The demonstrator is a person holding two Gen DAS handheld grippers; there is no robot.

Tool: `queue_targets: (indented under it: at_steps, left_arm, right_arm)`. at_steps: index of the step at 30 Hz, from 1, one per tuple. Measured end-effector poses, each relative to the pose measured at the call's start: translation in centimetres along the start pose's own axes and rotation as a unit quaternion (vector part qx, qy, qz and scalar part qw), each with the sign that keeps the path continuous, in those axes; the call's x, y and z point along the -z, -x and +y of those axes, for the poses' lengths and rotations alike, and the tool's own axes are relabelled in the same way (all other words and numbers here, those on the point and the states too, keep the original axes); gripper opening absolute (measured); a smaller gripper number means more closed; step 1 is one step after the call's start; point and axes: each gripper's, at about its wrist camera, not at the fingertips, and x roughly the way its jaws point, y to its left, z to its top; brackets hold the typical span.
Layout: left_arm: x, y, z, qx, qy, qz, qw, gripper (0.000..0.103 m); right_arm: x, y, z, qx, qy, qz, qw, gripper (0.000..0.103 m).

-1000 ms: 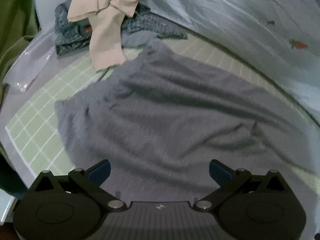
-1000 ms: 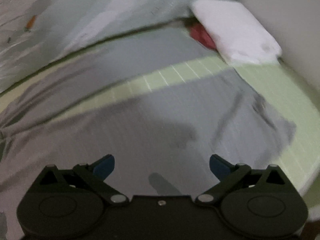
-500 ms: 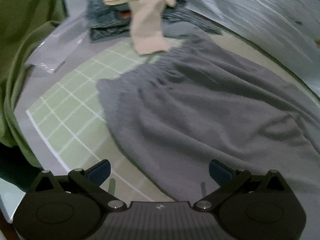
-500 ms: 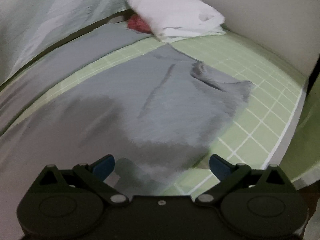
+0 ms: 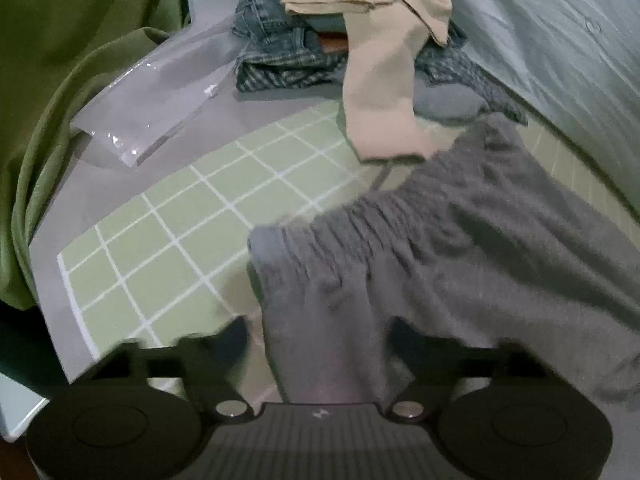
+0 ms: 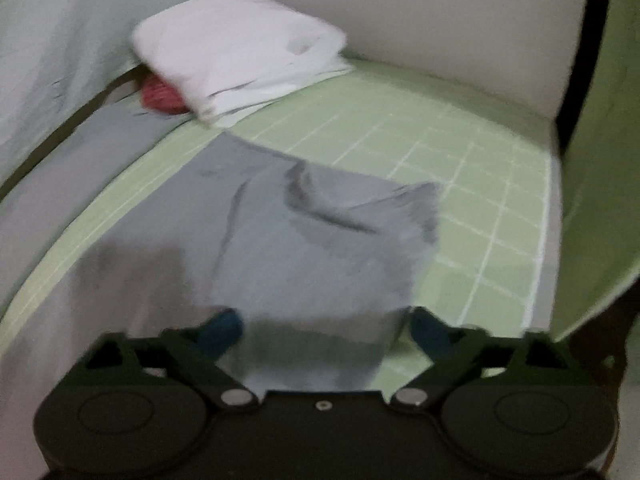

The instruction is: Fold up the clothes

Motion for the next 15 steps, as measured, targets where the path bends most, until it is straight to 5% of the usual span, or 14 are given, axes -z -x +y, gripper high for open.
queue_targets:
  at_steps: [1,3,6,10,15]
  left_arm:
    - [-0.3,0.0,0.1,0.000,0.003,0.000,1.0000,0.050]
    - [-0.8,0.0,0.5,0.008,0.016,0.009,0.9998,0.022]
    - [-1.0,0.5,1.1,0.040,0.049,0.017,0.9978,0.005]
    - [-1.3,2.7,1.5,0.063,0.068,0.002,0.9957,0.003]
    - [-2.3,6.6,2.8,0.047,0.081,-0.024,0.9953,0.003]
  right_arm:
    - [-0.3,0.0,0.0,0.001,0.001,-0.001,1.000,0.065]
    - [-0.4,0.1,0.2,-0.005,0.007,0.003,1.000,0.034]
    - [-1.0,0.6,0.1,-0.013,0.015,0.008,1.000,0.002]
    - [-2.8,3.5,-1.7,-0.054,-0.023,-0.009,0.998,0.002]
    - [-5.1,7.1,-4.0,-0.105,-0.070,-0.030,0.992,0.001]
